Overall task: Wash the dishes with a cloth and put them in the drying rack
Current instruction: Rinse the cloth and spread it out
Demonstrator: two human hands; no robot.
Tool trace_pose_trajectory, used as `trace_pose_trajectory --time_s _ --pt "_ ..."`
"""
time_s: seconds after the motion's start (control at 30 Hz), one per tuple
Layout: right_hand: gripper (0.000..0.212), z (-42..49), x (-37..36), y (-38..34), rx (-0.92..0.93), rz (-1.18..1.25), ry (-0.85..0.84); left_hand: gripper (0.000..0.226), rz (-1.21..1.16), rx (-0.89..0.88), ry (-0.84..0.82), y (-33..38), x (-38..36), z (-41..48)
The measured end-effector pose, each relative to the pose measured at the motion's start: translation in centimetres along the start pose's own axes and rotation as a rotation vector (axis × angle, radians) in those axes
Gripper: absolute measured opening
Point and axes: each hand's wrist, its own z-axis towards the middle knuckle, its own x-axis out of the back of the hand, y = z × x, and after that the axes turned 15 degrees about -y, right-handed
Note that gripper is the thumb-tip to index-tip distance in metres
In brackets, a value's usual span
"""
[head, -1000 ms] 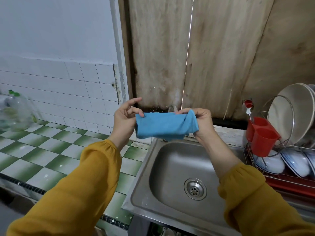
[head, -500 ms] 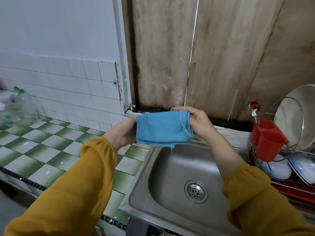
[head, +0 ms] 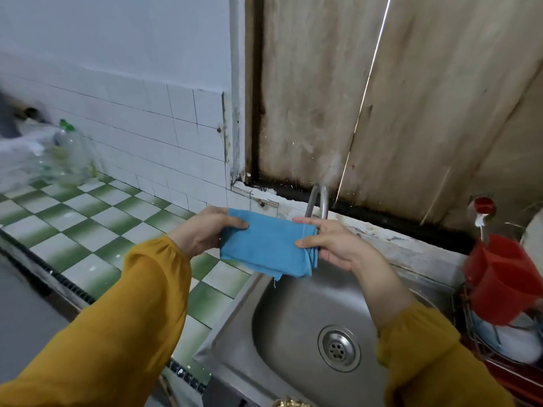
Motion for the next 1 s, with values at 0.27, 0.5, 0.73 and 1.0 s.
trace_pose_trajectory --time_s 0.27,0.5,0.73,1.0 --pt "0.03 6.0 -3.8 4.3 -0.204 -0.215 -0.02 0.011 0.205 0.13 0.125 -4.9 5.8 -0.8" --pt "0.037 14.1 -10.8 11.0 -0.292 -0.693 0.099 0.029 0.293 0.198 0.307 -11.0 15.5 -0.8" --pt "0.034 20.4 -17.5 19.0 -0.628 -0.943 0.221 0.023 0.421 0.277 0.213 -19.1 22.7 0.8" --pt "0.066 25.3 -19.8 27.7 -0.604 -1.252 0.039 0.05 0.589 0.106 0.372 -24.9 28.3 2.9"
